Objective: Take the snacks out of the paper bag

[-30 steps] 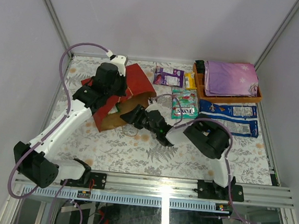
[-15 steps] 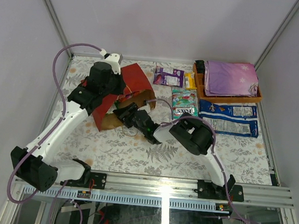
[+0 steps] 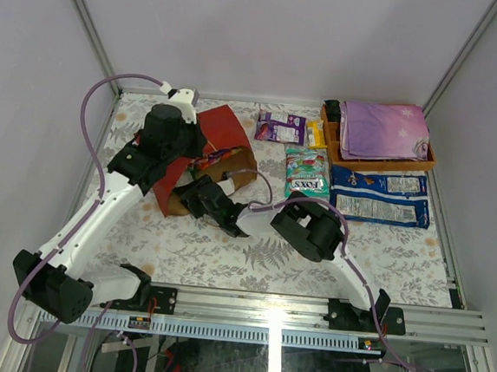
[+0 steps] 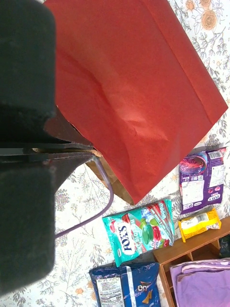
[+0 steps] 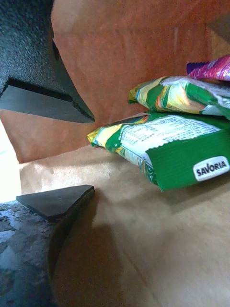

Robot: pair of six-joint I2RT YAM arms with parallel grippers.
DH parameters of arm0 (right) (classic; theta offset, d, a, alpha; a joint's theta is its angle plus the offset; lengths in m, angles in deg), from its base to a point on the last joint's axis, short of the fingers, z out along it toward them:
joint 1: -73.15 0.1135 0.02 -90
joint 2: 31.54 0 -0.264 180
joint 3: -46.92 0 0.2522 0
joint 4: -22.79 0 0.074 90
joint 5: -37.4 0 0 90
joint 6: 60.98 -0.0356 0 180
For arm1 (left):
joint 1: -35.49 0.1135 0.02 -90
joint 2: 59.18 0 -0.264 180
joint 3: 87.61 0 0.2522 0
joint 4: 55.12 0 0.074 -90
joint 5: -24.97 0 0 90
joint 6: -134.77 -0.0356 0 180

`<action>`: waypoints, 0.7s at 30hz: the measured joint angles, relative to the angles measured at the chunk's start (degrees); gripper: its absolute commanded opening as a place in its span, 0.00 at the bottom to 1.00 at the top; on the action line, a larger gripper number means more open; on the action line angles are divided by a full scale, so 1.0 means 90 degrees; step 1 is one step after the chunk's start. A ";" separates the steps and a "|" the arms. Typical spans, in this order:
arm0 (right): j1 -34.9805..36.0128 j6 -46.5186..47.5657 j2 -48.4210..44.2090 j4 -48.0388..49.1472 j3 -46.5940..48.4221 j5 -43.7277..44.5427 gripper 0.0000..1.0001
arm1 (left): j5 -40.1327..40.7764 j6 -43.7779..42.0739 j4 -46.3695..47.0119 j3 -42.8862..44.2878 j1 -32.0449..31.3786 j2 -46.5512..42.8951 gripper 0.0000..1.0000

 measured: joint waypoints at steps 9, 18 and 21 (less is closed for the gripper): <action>0.0095 -0.0464 0.0515 -0.1292 0.1316 0.0087 0.27 | -0.0078 -0.0121 -0.0010 -0.0005 0.0000 0.0002 0.00; 0.0029 -0.0010 0.0478 -0.1647 0.1258 0.0085 0.00 | 0.0012 -0.0146 -0.0017 -0.0005 0.0000 0.0024 0.00; 0.0024 0.0308 0.0155 -0.1746 0.0860 0.0075 0.00 | 0.0255 -0.0146 -0.0027 -0.0005 0.0000 0.0027 0.00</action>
